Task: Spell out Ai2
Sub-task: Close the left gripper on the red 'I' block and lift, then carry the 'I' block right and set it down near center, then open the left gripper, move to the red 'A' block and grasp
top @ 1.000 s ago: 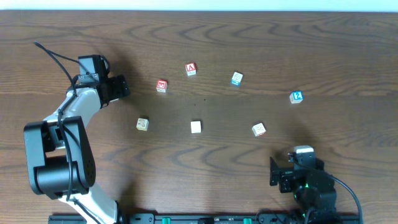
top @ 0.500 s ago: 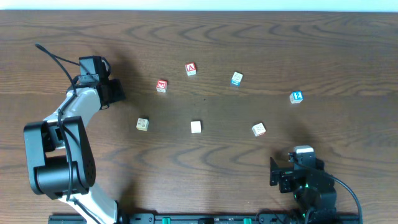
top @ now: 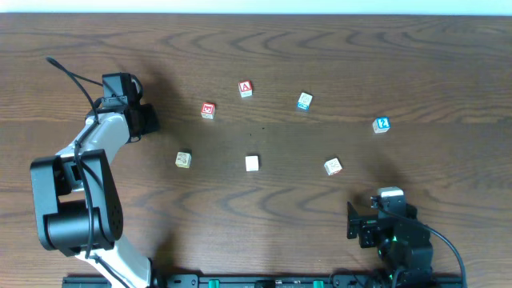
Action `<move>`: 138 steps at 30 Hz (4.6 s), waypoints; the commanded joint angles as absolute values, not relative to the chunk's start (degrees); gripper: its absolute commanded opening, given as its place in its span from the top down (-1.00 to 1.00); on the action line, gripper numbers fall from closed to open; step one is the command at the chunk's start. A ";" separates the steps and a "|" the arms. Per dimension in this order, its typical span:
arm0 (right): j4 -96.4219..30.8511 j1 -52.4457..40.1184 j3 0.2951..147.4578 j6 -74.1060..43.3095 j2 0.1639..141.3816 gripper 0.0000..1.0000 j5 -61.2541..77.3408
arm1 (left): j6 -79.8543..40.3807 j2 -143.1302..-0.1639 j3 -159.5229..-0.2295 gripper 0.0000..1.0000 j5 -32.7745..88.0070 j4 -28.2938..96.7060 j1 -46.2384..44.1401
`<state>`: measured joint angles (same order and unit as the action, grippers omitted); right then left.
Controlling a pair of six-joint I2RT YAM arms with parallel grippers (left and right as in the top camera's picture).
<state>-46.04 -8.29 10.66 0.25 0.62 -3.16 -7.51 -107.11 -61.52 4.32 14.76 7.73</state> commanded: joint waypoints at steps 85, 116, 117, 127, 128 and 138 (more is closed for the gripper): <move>-46.22 -7.90 10.15 -0.60 0.32 -0.98 -2.94 | -25.04 -116.20 -75.11 0.89 -1.96 16.91 -35.03; -46.22 -7.90 10.15 -0.60 0.32 -0.98 -2.94 | -29.85 -117.01 -75.11 0.89 -2.96 18.15 -35.99; -46.22 -7.90 10.15 -0.60 0.32 -0.98 -2.94 | -29.85 -117.01 -75.11 0.89 -2.98 18.17 -36.03; -46.22 -7.90 10.15 -0.60 0.32 -0.98 -2.94 | -29.89 -117.01 -75.11 0.32 -2.96 18.17 -36.03; -46.22 -7.90 10.15 -0.60 0.32 -0.99 -2.94 | -29.89 -117.03 -75.11 0.27 -2.96 18.17 -36.03; -46.22 -7.90 10.15 -0.60 0.32 -0.98 -2.94 | -30.48 -117.01 -75.11 0.14 -2.92 18.13 -36.05</move>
<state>-46.04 -8.29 10.66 0.25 0.62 -3.18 -30.00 -116.05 -74.87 -1.93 17.96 -35.92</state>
